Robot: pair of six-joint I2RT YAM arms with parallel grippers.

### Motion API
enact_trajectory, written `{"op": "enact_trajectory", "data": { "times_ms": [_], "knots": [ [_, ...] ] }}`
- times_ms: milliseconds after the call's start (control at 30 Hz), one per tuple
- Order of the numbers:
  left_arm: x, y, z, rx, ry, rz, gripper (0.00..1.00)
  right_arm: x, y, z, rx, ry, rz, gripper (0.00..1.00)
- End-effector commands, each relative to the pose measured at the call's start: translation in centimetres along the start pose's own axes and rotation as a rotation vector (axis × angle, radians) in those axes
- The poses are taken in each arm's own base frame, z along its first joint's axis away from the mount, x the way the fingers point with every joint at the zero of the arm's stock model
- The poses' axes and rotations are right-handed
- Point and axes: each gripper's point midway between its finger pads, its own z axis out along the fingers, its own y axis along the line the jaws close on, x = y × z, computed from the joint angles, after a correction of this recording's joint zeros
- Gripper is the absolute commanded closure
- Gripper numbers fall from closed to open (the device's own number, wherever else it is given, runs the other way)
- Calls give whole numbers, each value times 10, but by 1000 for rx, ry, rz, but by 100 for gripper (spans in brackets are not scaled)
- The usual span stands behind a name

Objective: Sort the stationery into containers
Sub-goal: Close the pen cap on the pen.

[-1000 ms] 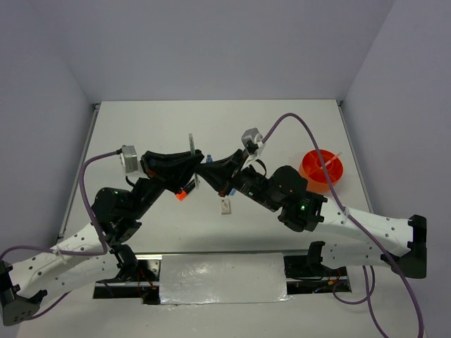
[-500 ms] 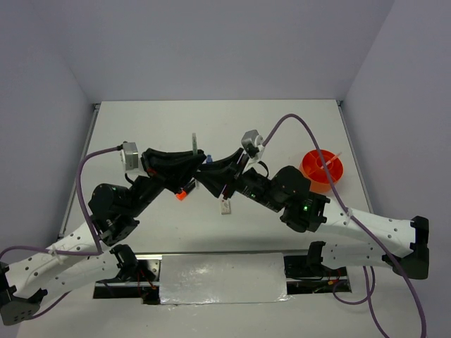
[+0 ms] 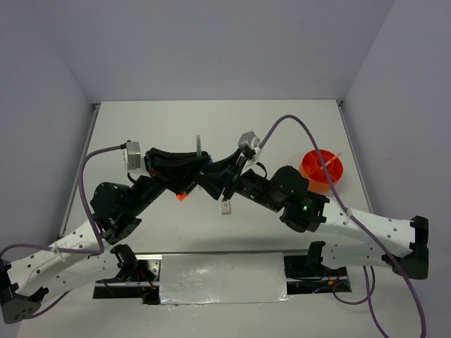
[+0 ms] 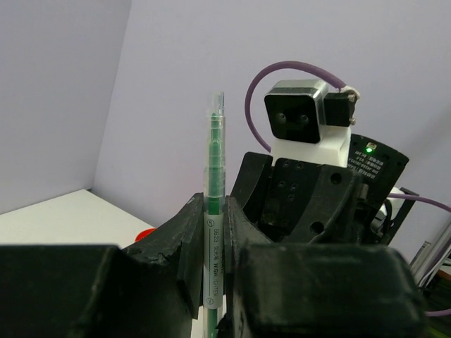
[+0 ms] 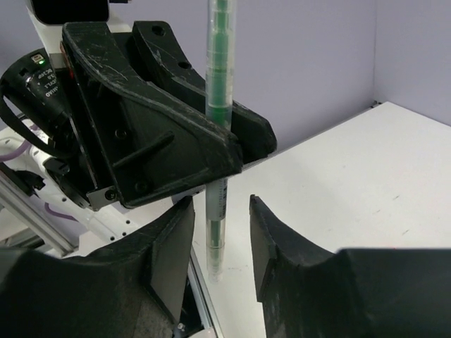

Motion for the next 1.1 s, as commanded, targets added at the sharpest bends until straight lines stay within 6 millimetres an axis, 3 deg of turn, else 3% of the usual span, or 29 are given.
{"op": "enact_trajectory", "data": {
  "times_ms": [0,200,300,367,400,467,533,600,633,700,733,933,1000,1033,1067],
  "knots": [
    [-30,-22,3,83,-97,-23,100,-18,5,4,-15,-39,-34,57],
    [-28,-25,4,102,-91,-43,100,-21,4,7,-17,-54,-66,86],
    [-26,-23,2,92,-84,-42,100,-23,4,4,-29,-73,-67,88],
    [-24,-21,0,85,-87,-39,100,-26,5,4,-36,-81,-69,100],
    [-25,-21,-1,83,-90,-37,100,-26,5,3,-33,-79,-66,100],
    [-24,-19,-4,74,-93,-20,89,-26,4,3,-22,-74,-60,100],
    [-32,-21,-4,76,-103,2,68,-21,1,3,-14,-55,-58,100],
    [-32,-18,-4,53,-79,33,56,-14,-5,2,19,-34,-53,100],
    [-44,-20,0,43,-89,42,41,-13,-6,2,22,-30,-52,100],
    [-46,-16,6,13,-64,73,23,-7,-9,1,36,-13,-49,100],
    [-54,-16,10,-8,-54,83,1,-5,-10,2,38,-7,-48,100],
    [-59,-14,32,-37,9,124,1,4,-12,1,43,26,-49,100],
    [-50,-9,37,-56,58,133,1,5,-11,0,42,31,-49,100],
    [-57,-11,39,-57,50,139,1,5,-11,0,40,33,-51,100],
    [-53,-2,39,-104,71,146,1,6,-12,-1,43,36,-51,100]
  ]
}}
